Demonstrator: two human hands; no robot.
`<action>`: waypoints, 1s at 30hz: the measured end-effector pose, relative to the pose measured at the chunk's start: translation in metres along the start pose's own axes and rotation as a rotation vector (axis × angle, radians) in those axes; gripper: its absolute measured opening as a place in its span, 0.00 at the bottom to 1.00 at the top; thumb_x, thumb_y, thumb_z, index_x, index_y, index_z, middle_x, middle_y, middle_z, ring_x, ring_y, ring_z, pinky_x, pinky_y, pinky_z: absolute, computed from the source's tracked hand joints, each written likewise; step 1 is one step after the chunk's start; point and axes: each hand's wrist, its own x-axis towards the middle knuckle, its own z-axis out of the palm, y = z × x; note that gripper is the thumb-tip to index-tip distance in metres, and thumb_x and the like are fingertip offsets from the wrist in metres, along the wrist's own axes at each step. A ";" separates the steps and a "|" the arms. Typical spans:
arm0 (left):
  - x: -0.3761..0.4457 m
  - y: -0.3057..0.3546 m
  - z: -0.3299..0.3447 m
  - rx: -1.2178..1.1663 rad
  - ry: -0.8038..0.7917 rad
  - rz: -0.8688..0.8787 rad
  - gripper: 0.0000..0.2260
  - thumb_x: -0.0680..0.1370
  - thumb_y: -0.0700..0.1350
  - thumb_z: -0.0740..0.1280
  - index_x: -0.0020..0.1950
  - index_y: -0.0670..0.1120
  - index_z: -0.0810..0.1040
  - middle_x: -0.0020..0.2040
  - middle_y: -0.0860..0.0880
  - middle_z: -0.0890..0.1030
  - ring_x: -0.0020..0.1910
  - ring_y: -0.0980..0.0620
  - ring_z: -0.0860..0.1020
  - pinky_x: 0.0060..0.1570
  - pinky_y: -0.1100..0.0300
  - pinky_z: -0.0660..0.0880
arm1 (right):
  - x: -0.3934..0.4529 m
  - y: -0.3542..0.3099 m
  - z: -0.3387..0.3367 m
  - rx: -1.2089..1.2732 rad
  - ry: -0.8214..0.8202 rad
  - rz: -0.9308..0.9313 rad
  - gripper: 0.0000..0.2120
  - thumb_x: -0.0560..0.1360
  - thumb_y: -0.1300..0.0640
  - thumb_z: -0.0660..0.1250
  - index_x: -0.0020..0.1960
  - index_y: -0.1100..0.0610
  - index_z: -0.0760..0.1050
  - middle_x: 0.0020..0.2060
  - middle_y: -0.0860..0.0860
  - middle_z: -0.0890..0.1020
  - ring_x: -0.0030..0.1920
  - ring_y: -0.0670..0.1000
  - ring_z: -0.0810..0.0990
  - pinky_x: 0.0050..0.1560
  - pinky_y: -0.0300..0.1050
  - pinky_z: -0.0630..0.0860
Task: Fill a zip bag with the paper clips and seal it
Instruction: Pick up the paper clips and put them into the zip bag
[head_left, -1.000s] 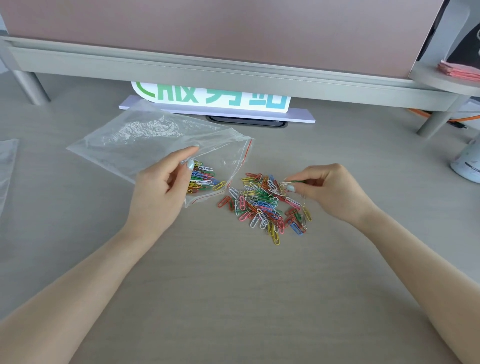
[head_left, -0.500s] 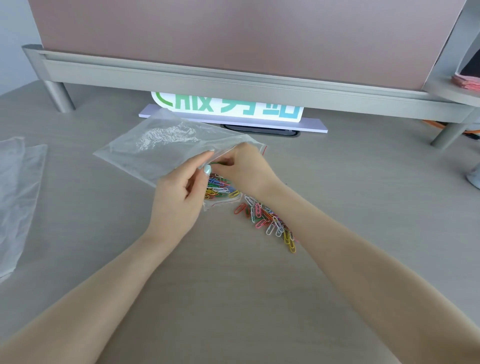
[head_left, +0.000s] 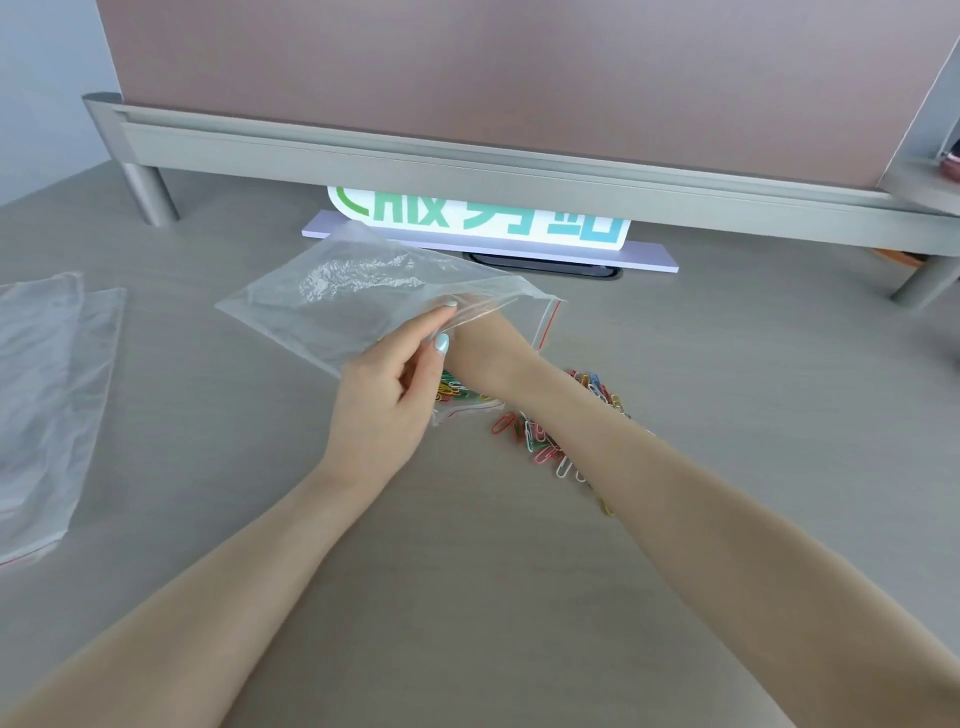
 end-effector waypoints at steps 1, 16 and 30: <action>0.000 -0.001 0.000 0.000 -0.003 -0.002 0.15 0.77 0.41 0.59 0.62 0.47 0.76 0.36 0.65 0.76 0.30 0.64 0.71 0.35 0.72 0.66 | -0.004 0.000 -0.003 0.064 0.007 -0.003 0.14 0.74 0.64 0.56 0.31 0.53 0.67 0.30 0.45 0.70 0.32 0.42 0.67 0.33 0.34 0.62; -0.002 0.002 0.000 -0.013 -0.031 -0.040 0.14 0.78 0.44 0.59 0.60 0.55 0.74 0.32 0.46 0.75 0.30 0.43 0.68 0.31 0.57 0.67 | -0.119 0.084 -0.067 0.075 -0.116 0.268 0.24 0.67 0.43 0.71 0.61 0.43 0.72 0.56 0.44 0.70 0.54 0.44 0.71 0.50 0.34 0.67; -0.004 0.002 0.000 0.019 -0.030 -0.060 0.14 0.77 0.43 0.58 0.59 0.54 0.75 0.35 0.47 0.75 0.25 0.57 0.63 0.28 0.68 0.62 | -0.122 0.087 -0.052 0.044 -0.068 0.161 0.21 0.69 0.48 0.71 0.62 0.47 0.73 0.52 0.43 0.68 0.44 0.39 0.71 0.53 0.37 0.65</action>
